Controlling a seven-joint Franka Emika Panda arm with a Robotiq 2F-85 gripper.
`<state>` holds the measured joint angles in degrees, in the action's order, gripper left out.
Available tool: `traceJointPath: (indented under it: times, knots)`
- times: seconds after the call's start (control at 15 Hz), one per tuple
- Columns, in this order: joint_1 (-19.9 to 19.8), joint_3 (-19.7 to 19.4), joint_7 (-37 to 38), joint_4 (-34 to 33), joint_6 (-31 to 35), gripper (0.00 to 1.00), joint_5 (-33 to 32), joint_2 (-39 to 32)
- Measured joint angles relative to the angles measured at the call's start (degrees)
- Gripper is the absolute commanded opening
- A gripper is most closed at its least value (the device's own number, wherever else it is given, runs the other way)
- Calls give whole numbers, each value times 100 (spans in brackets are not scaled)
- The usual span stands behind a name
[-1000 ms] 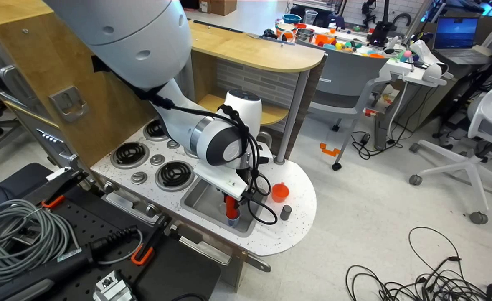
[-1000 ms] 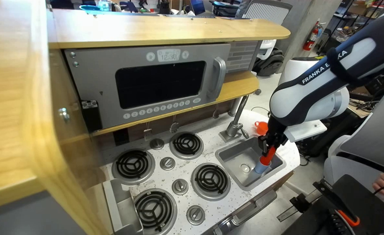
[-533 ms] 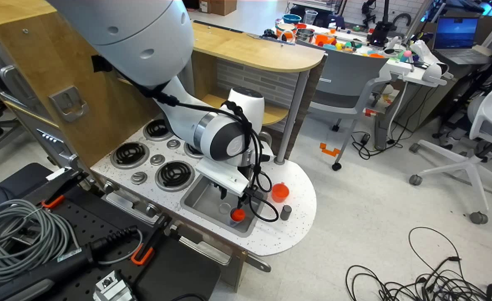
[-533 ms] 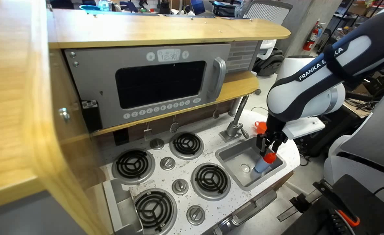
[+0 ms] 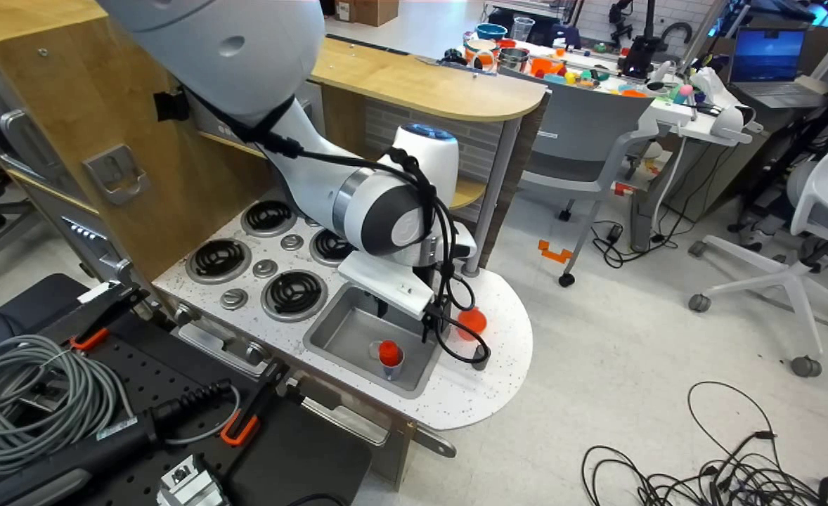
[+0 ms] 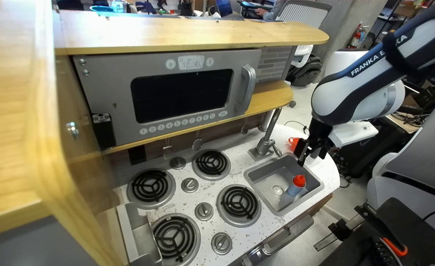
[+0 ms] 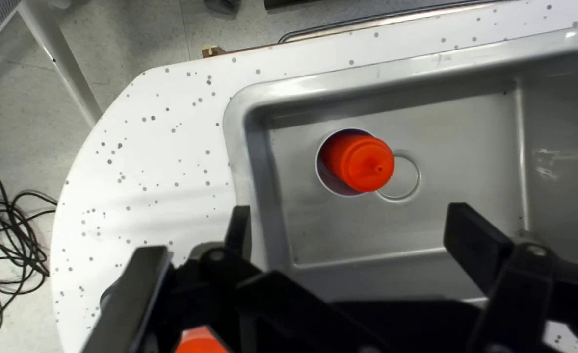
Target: Place the red sauce bottle inside the blue cup in the sink
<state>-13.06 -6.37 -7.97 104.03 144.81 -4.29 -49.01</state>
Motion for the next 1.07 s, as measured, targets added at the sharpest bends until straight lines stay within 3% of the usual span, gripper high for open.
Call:
traceJointPath:
  times: [0.6, 0.87, 1.07]
  knots:
    - [-83, -344, -32, 1176, -519, 100, 0, 1790]
    - [-89, -594, -74, 1669, -1314, 100, -78, 2622]
    - [-89, -629, -77, 1815, -1462, 100, -88, 2841]
